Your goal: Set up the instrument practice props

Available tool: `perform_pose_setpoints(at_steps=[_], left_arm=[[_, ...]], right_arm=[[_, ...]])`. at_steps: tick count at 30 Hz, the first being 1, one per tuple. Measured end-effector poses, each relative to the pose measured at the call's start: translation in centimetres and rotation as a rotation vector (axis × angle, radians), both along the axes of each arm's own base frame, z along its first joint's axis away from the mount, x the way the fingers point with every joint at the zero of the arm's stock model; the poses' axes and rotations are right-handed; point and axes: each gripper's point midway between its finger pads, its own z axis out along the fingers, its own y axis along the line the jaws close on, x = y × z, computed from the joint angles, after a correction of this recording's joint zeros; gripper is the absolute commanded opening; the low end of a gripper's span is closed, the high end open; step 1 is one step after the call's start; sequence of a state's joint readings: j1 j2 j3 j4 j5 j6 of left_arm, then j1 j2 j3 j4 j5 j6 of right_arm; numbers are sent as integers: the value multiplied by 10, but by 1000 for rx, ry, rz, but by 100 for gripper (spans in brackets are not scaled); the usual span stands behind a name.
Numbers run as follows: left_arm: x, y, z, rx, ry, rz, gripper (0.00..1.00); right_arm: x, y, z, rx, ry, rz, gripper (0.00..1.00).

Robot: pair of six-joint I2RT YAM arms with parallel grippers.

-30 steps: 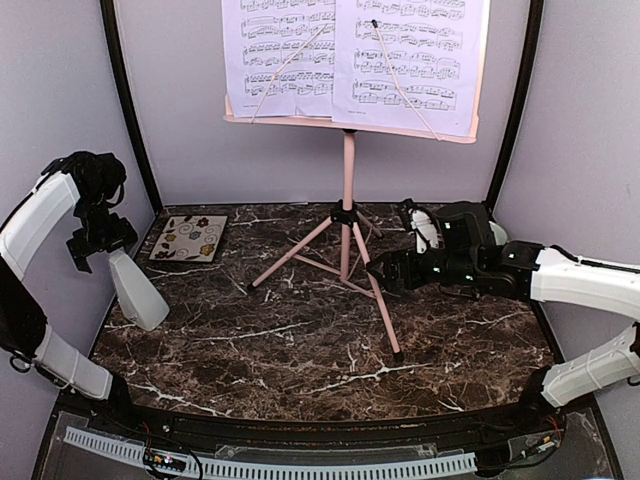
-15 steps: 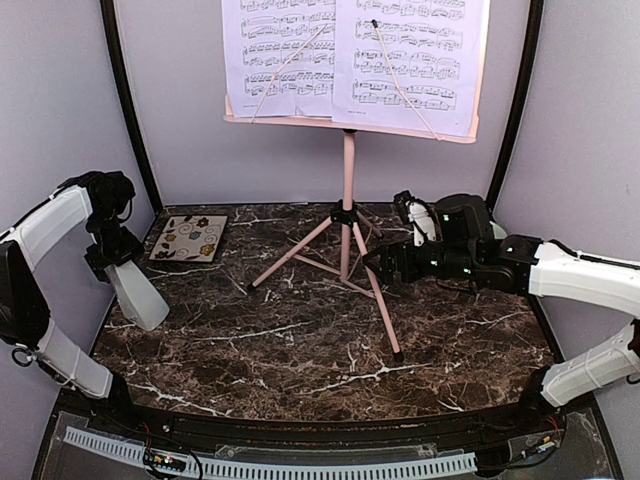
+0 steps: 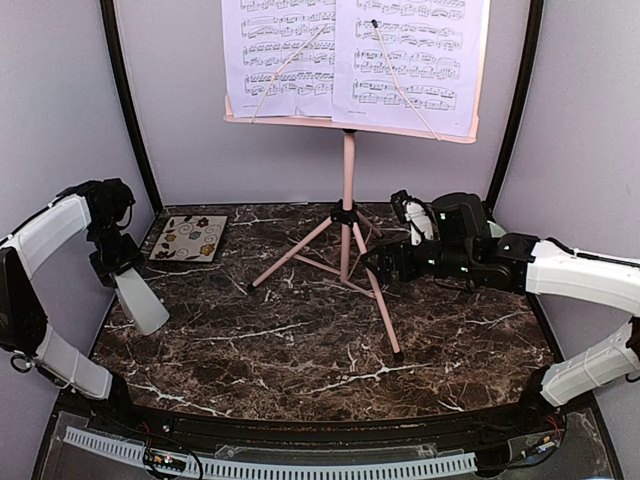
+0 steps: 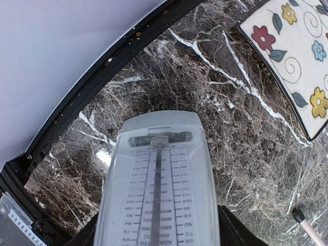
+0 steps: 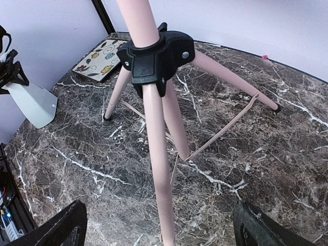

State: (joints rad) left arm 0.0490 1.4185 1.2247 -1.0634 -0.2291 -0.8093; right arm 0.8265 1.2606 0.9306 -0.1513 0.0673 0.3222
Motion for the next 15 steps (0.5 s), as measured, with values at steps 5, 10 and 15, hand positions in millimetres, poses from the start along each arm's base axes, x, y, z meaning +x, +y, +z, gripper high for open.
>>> perform_pose_setpoints(at_steps=[5,10,15], left_arm=[[4,-13,7,-35,-34,-126,34],[12,-43,17,-29,-67,-333,30],[20,-106,29,-62,-114,-648,27]], right_arm=[[1,2,5,8,-11,4,100],[1,4,6,13,-14,16,100],[1,8,11,27,-21,29,100]])
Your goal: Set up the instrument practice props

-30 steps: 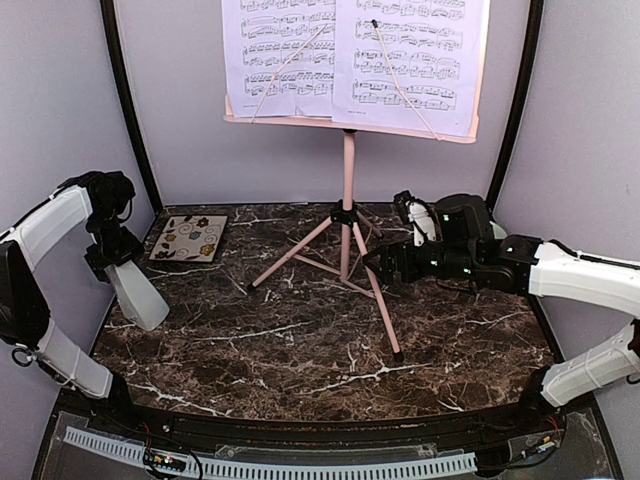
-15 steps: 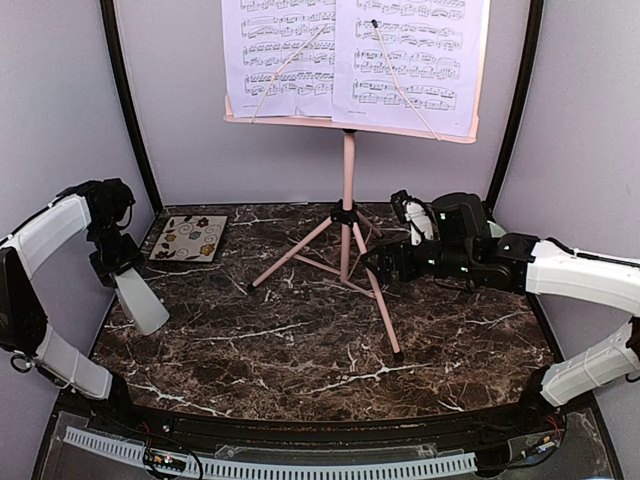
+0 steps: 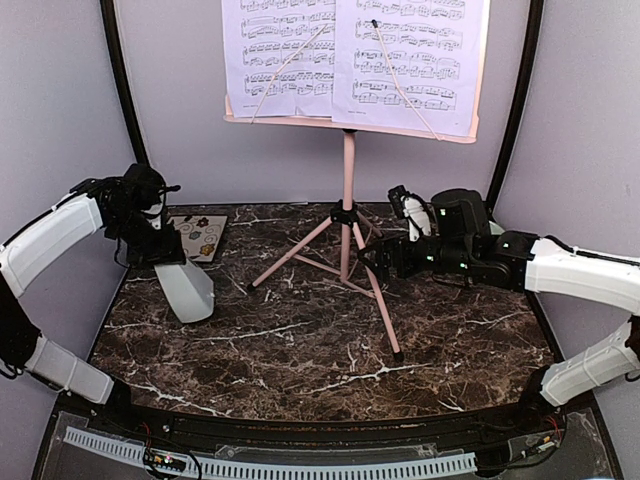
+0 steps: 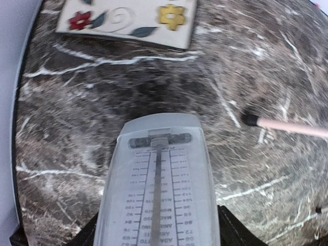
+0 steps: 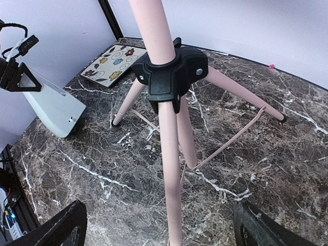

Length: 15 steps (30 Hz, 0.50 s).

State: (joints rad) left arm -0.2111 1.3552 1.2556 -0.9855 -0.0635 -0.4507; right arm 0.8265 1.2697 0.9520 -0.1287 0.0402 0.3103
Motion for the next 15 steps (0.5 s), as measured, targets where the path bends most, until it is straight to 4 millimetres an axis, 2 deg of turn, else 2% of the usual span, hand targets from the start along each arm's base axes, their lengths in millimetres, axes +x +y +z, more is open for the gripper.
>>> perform_pose_setpoints(at_steps=[3,8,13,15], left_arm=[[-1,-39,9,-51,-47,-189,27],[-14,-98,25,-108,-123,-475,26],[-39,-168,32,-130,-195,-818,25],[-51,-190,31,-117,-212,-949,25]], right_arm=[[-1,1,1,4,-2,8,100],[-2,4,6,25,-11,22,100],[-4,3,13,44,-25,28,100],[-5,2,14,47,-28,28,100]])
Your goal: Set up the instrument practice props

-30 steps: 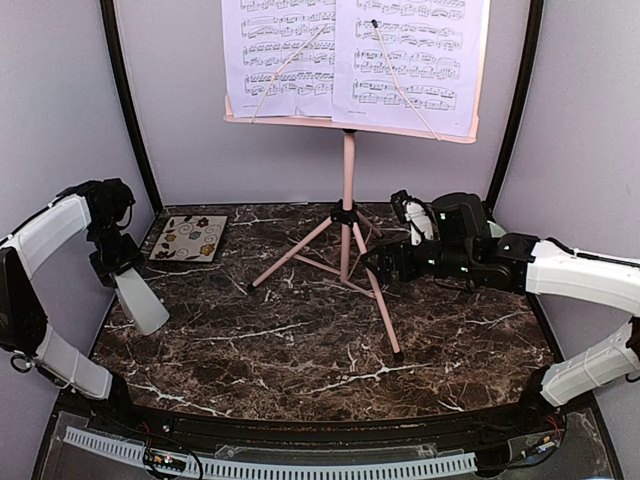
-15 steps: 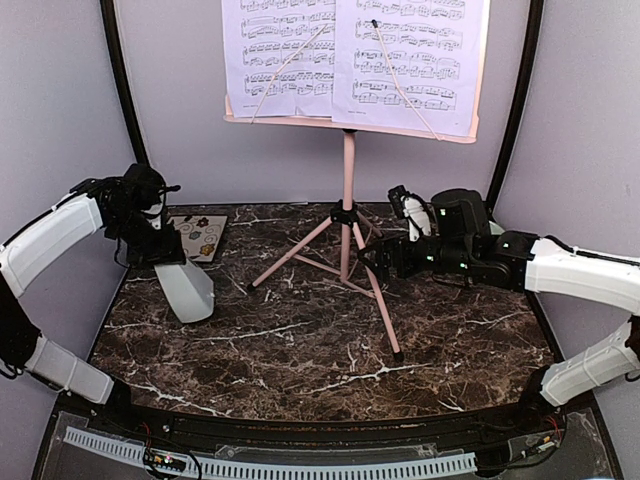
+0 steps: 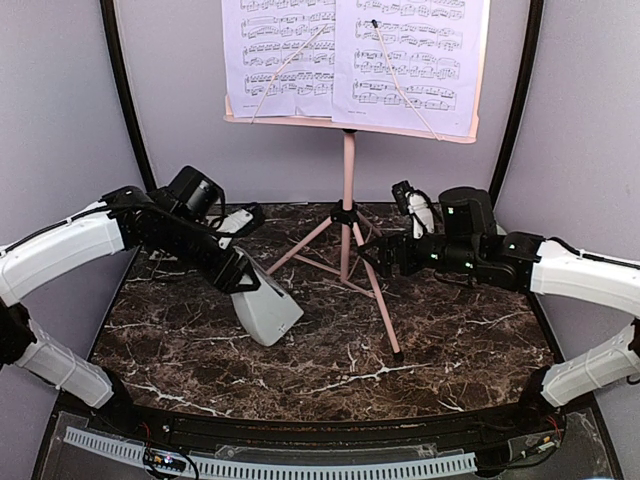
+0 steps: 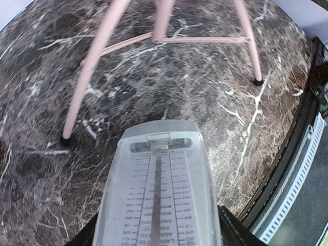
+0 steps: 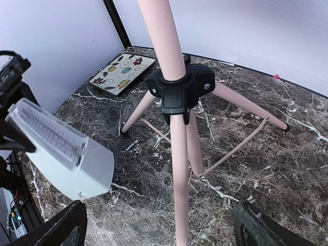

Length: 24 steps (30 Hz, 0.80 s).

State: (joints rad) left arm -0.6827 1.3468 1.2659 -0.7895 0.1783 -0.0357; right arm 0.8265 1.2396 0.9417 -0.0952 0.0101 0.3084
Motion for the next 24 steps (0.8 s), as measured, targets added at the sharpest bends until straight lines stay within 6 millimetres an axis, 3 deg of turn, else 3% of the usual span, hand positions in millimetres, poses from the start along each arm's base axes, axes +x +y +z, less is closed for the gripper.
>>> perform_pose_setpoints(at_steps=[4,13,18,24], left_arm=[[-14,-33,-1,32,-49,-200,28],[-3,-84,4,118,-213,-508,29],[-13,-91,-13,185,-238,-655,30],[-20,-95,-22,233,-284,-777,38]], right_arm=[[-3,-2,0,8,1,5,100],[-8,-5,-4,15,8,6,100],[-8,-6,-3,20,8,6,100],[-10,-5,-1,26,7,12,100]])
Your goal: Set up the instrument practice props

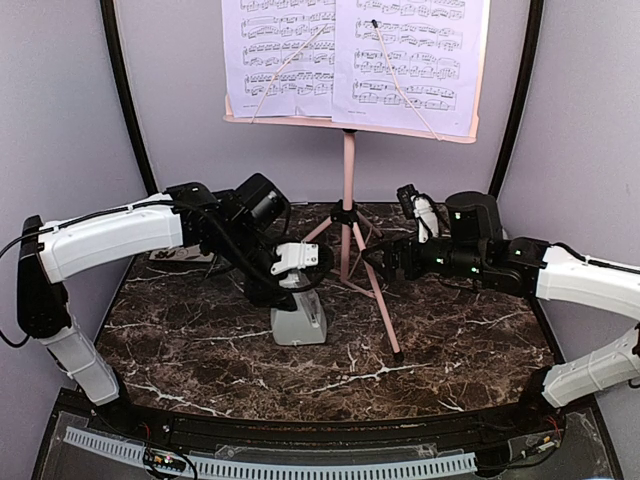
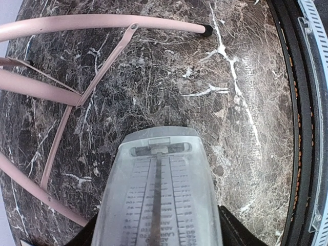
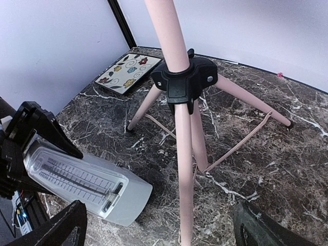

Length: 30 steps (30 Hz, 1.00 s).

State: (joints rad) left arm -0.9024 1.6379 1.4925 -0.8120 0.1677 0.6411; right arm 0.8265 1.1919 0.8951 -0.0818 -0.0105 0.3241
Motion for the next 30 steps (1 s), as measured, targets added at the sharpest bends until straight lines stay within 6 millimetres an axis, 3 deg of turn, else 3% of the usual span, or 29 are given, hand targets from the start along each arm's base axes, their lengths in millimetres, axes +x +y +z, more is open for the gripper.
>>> perform_pose_setpoints(at_steps=[13,17,25,30], left_arm=[[-4,0,-12,56,-64,-115,77],[5,-4,-10,41,-105,-101,95],[7,2,-15,-3,-132,-25,99],[-1,37,7,-149,-192,187,99]], right_arm=[[-4,20,-16,-16,35,97,100],[-2,28,-15,-13,31,125,100],[-3,39,-19,-25,32,176,100],[-4,52,-15,-28,14,221,100]])
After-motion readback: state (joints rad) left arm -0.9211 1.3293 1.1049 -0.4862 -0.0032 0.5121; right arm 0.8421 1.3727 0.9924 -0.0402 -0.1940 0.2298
